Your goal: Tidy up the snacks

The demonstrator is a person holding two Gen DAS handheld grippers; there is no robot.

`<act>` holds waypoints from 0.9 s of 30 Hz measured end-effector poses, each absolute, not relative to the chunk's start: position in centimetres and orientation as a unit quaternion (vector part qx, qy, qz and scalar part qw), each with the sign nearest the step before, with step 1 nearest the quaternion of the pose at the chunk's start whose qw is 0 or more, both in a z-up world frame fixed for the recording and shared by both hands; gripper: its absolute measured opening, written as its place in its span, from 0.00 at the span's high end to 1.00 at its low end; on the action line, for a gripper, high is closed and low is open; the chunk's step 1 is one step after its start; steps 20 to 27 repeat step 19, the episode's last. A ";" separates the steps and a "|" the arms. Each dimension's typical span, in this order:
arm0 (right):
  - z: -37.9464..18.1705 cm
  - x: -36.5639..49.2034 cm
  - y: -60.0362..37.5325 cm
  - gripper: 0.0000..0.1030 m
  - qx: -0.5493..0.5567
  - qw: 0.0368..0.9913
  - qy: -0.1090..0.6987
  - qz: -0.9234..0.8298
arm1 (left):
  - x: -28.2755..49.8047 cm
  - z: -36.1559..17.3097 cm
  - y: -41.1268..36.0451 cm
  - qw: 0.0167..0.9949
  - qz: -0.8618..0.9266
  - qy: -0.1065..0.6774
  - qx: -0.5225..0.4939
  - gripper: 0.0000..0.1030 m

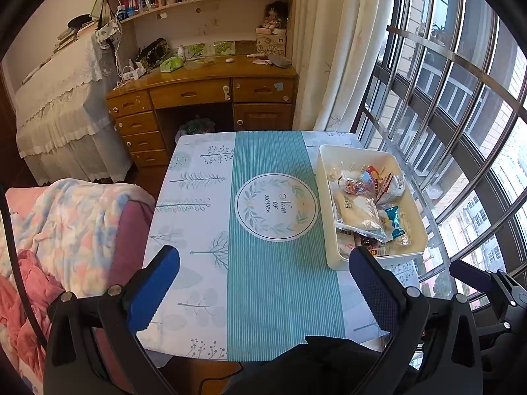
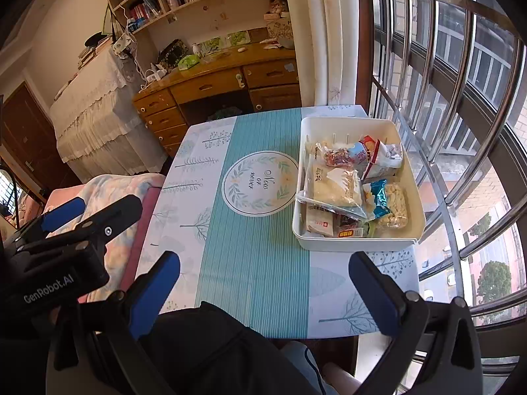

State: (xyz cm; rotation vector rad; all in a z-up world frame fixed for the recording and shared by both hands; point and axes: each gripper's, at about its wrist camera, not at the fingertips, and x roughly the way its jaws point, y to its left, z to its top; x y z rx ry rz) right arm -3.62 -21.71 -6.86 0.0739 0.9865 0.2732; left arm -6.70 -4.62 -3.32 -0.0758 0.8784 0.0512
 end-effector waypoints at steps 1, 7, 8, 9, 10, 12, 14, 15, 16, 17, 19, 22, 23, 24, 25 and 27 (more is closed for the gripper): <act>-6.9 -3.6 -21.7 0.00 0.036 0.870 0.473 0.131 | -6.7 -3.4 -4.6 0.904 0.024 0.426 -0.036 0.01; -7.3 -3.1 -21.8 0.00 0.039 0.866 0.481 0.132 | -6.6 -3.6 -4.8 0.903 0.023 0.428 -0.033 0.01; -7.3 -3.0 -21.8 0.00 0.039 0.865 0.482 0.131 | -6.6 -3.5 -4.8 0.903 0.023 0.428 -0.033 0.01; -7.3 -3.0 -21.9 0.00 0.040 0.865 0.482 0.131 | -6.6 -3.6 -4.8 0.903 0.022 0.429 -0.032 0.01; -7.4 -2.9 -21.9 0.00 0.040 0.865 0.483 0.131 | -6.5 -3.6 -4.7 0.902 0.020 0.430 -0.031 0.01; -7.4 -2.8 -22.0 0.00 0.042 0.864 0.485 0.130 | -6.4 -3.7 -4.6 0.902 0.017 0.431 -0.028 0.01; -7.5 -2.7 -22.0 0.00 0.043 0.863 0.486 0.128 | -6.2 -3.8 -4.6 0.901 0.014 0.432 -0.025 0.01; -7.5 -2.7 -22.1 0.00 0.043 0.863 0.487 0.127 | -6.2 -3.9 -4.6 0.901 0.012 0.433 -0.024 0.01; -7.5 -2.6 -22.2 0.00 0.044 0.863 0.487 0.126 | -6.1 -3.9 -4.6 0.901 0.011 0.434 -0.023 0.01; -7.5 -2.6 -22.2 0.00 0.045 0.863 0.487 0.125 | -6.0 -3.9 -4.6 0.900 0.010 0.435 -0.022 0.01; -7.7 -2.5 -22.3 0.00 0.046 0.862 0.489 0.124 | -5.7 -4.0 -4.6 0.899 0.006 0.437 -0.020 0.01; -7.7 -2.5 -22.3 0.00 0.046 0.862 0.489 0.124 | -5.7 -4.0 -4.6 0.899 0.006 0.437 -0.020 0.01; -7.7 -2.5 -22.3 0.00 0.046 0.862 0.489 0.124 | -5.7 -4.0 -4.6 0.899 0.006 0.437 -0.020 0.01; -7.7 -2.5 -22.3 0.00 0.046 0.862 0.489 0.124 | -5.7 -4.0 -4.6 0.899 0.006 0.437 -0.020 0.01; -7.7 -2.5 -22.3 0.00 0.046 0.862 0.489 0.124 | -5.7 -4.0 -4.6 0.899 0.006 0.437 -0.020 0.01; -7.7 -2.5 -22.3 0.00 0.046 0.862 0.489 0.124 | -5.7 -4.0 -4.6 0.899 0.006 0.437 -0.020 0.01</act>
